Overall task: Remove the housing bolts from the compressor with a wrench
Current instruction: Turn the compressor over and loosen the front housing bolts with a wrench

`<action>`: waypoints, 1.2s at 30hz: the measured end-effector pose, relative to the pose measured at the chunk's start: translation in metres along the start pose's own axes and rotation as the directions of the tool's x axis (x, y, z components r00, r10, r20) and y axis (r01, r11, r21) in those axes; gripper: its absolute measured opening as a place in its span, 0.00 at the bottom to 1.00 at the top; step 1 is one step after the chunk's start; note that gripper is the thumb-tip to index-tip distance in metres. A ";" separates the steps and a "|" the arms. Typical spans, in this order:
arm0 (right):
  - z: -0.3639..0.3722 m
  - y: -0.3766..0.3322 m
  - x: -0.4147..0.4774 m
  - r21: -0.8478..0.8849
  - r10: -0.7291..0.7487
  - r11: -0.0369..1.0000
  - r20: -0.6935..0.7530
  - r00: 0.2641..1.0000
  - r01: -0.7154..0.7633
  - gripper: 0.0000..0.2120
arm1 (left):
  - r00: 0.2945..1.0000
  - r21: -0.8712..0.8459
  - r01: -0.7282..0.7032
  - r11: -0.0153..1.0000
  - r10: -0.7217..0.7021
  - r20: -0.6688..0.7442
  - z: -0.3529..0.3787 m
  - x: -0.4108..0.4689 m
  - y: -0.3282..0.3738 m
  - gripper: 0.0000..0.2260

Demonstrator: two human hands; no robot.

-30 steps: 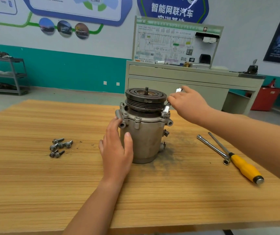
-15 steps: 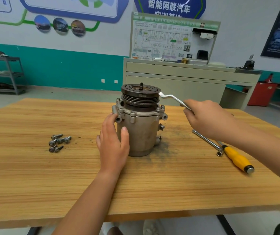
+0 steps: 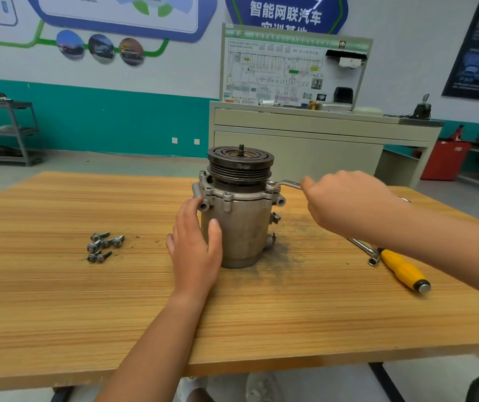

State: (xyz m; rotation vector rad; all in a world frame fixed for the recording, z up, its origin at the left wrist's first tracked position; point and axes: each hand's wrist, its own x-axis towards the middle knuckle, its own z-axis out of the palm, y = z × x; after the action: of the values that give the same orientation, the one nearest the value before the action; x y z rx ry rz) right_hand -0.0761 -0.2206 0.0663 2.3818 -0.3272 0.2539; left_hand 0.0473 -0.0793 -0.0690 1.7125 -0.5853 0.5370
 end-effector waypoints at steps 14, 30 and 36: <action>0.008 0.023 0.012 -0.044 -0.162 0.986 -0.038 0.986 0.160 0.14 | 1.000 -0.004 -0.007 1.000 0.007 -0.015 0.002 0.001 -0.001 0.22; 0.066 -0.012 0.081 0.347 0.142 0.938 -0.426 0.894 0.017 0.10 | 1.000 -0.080 -0.024 0.996 0.024 -0.003 0.006 0.006 -0.004 0.21; 0.062 0.002 0.049 0.740 0.459 0.665 -0.296 0.838 -0.102 0.12 | 0.999 -0.070 -0.033 0.997 0.033 -0.012 0.005 0.007 -0.005 0.21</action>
State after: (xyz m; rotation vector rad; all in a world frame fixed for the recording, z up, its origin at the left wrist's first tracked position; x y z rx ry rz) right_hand -0.0248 -0.2720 0.0351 2.8732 -0.4376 1.3000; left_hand 0.0559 -0.0836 -0.0698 1.6351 -0.6187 0.5429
